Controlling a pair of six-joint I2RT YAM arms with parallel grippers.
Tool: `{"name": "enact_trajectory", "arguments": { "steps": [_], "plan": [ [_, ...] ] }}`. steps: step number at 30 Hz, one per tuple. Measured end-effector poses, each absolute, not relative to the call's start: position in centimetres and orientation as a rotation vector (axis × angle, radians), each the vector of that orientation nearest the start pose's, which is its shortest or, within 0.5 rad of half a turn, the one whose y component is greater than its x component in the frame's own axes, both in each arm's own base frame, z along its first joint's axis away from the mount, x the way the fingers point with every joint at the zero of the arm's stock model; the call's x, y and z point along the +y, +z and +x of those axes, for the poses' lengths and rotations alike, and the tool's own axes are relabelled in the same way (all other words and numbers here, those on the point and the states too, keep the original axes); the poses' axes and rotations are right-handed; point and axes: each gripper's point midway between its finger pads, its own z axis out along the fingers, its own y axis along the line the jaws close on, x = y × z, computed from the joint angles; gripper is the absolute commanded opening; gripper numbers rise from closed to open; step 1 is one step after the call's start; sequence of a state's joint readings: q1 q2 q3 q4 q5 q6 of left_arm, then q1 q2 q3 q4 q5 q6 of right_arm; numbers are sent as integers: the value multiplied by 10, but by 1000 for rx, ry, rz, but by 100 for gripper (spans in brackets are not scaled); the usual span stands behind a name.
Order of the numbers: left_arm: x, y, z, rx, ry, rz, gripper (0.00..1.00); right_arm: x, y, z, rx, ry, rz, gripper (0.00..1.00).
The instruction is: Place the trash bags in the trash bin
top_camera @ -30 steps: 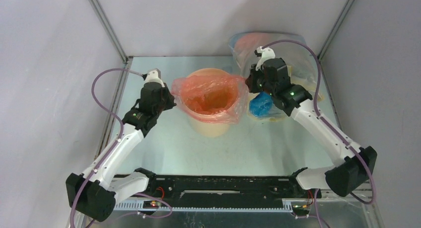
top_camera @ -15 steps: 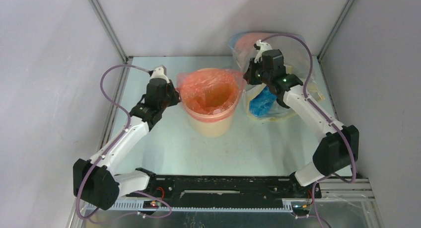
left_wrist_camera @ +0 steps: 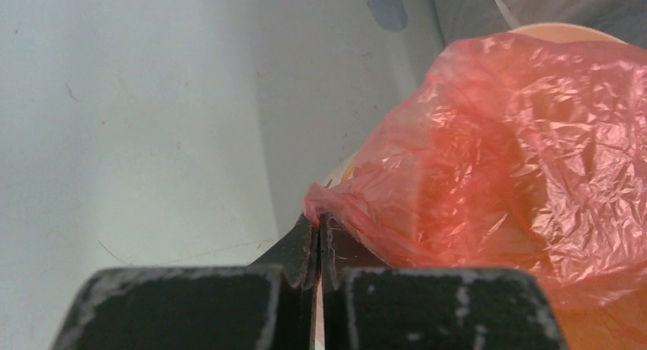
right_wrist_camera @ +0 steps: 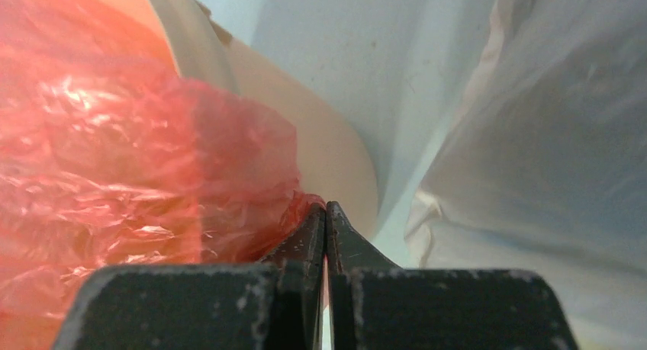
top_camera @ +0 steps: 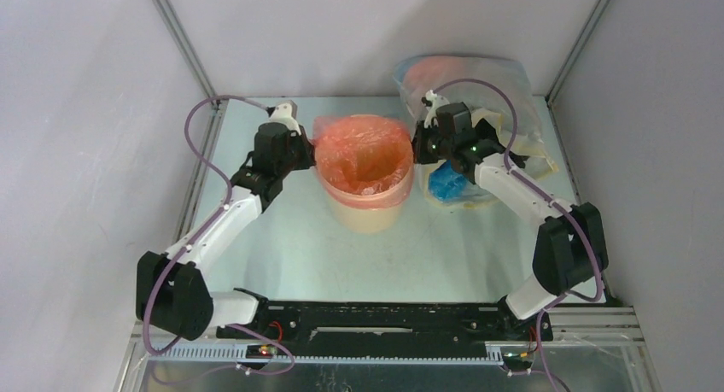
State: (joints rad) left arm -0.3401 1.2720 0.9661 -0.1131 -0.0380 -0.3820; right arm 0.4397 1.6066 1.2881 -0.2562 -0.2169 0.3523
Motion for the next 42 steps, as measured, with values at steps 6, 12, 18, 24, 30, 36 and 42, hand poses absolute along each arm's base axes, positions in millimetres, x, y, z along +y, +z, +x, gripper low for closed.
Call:
{"name": "enact_trajectory", "arguments": {
  "steps": [6, 12, 18, 24, 30, 36, 42],
  "plan": [
    [-150, 216, 388, 2005, -470, 17, 3, 242, 181, 370, 2219, 623, -219, 0],
    [-151, 217, 388, 1995, -476, 77, 5, 238, 181, 341, 2223, 591, -241, 4],
    [-150, 214, 389, 2008, -544, 89, 6, 231, 189, 327, 2226, 578, -261, 35],
    [-168, 213, 380, 2019, -666, 153, 6, 202, 250, 320, 2038, 497, -280, 57],
    [-180, 215, 372, 2020, -746, 200, 6, 197, 314, 314, 1831, 448, -388, 65],
    [-180, 216, 372, 2018, -750, 204, 7, 241, 339, 291, 1643, 436, -718, 69],
    [-177, 216, 367, 2030, -737, 193, 7, 308, 327, 263, 1422, 296, -1110, 75]
  ]
}}
